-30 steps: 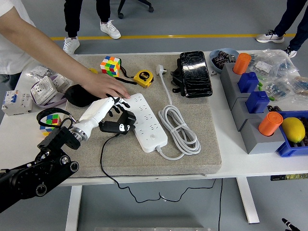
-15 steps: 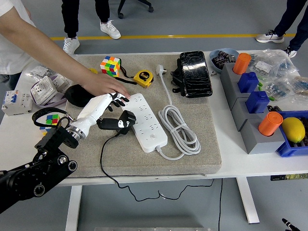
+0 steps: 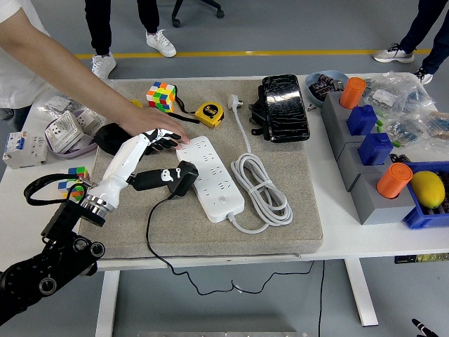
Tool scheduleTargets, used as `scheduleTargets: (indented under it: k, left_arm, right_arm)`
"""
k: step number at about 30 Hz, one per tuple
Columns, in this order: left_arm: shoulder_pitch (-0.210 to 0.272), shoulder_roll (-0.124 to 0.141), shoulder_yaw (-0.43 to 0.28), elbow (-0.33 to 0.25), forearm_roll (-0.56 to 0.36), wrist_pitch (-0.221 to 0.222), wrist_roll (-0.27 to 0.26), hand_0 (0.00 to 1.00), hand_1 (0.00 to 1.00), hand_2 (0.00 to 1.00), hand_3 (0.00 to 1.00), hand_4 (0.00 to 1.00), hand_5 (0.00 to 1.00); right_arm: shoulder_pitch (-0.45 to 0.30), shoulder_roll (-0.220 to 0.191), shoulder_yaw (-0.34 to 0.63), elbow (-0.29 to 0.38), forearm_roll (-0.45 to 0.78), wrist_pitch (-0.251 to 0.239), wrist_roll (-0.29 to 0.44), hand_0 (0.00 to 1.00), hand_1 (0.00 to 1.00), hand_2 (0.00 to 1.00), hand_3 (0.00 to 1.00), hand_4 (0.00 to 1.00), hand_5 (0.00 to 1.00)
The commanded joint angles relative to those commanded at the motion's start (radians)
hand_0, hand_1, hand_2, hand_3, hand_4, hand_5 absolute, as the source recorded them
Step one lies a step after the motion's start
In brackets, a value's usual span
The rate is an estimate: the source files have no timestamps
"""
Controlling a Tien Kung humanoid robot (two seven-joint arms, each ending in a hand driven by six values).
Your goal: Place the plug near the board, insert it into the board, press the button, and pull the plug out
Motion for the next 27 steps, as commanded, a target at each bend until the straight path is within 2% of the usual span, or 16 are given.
scheduleTargets:
  k: [5, 6, 8, 11, 12, 13, 17, 27]
  left_arm:
    - [0.043, -0.003, -0.04, -0.009, 0.02, -0.021, 0.028, 0.66, 0.679, 0.711, 0.733, 0.998, 0.647]
    - [0.051, -0.002, -0.045, -0.014, 0.025, -0.027, 0.036, 0.81, 0.809, 0.841, 0.818, 0.998, 0.66]
    - [0.06, 0.002, -0.049, -0.022, 0.031, -0.036, 0.051, 0.81, 0.809, 0.841, 0.818, 0.998, 0.66]
    - [0.073, 0.01, -0.053, -0.042, 0.057, -0.082, 0.121, 0.81, 0.809, 0.841, 0.818, 0.998, 0.66]
    - [0.079, 0.014, -0.053, -0.052, 0.058, -0.1, 0.148, 0.891, 0.899, 0.946, 0.927, 0.998, 0.697]
    - [0.084, 0.016, -0.054, -0.06, 0.057, -0.112, 0.167, 0.891, 0.899, 0.946, 0.927, 0.998, 0.697]
    - [0.095, 0.019, -0.057, -0.078, 0.04, -0.127, 0.188, 0.891, 0.899, 0.946, 0.927, 0.998, 0.697]
    - [0.097, 0.021, -0.059, -0.098, 0.046, -0.136, 0.208, 0.874, 0.879, 0.927, 0.917, 0.998, 0.721]
  right_arm:
    - [-0.003, 0.002, 0.005, 0.0, -0.002, 0.0, 0.0, 0.569, 0.641, 0.622, 0.55, 0.96, 0.538]
    - [-0.003, 0.002, 0.007, 0.0, -0.002, 0.0, 0.0, 0.569, 0.641, 0.621, 0.55, 0.96, 0.538]
    - [-0.004, 0.002, 0.009, 0.0, -0.003, 0.0, 0.0, 0.569, 0.641, 0.621, 0.55, 0.96, 0.538]
    - [-0.005, 0.001, 0.013, 0.001, -0.004, 0.0, 0.0, 0.569, 0.641, 0.621, 0.55, 0.96, 0.538]
    - [-0.005, 0.001, 0.013, 0.001, -0.004, 0.0, 0.0, 0.569, 0.641, 0.621, 0.55, 0.96, 0.538]
    - [-0.005, 0.001, 0.014, 0.001, -0.005, 0.0, 0.0, 0.569, 0.641, 0.621, 0.55, 0.96, 0.538]
    - [-0.006, 0.0, 0.016, 0.001, -0.006, 0.0, 0.001, 0.569, 0.641, 0.621, 0.55, 0.96, 0.538]
    - [-0.007, 0.0, 0.017, 0.002, -0.006, 0.0, 0.002, 0.569, 0.641, 0.621, 0.55, 0.96, 0.539]
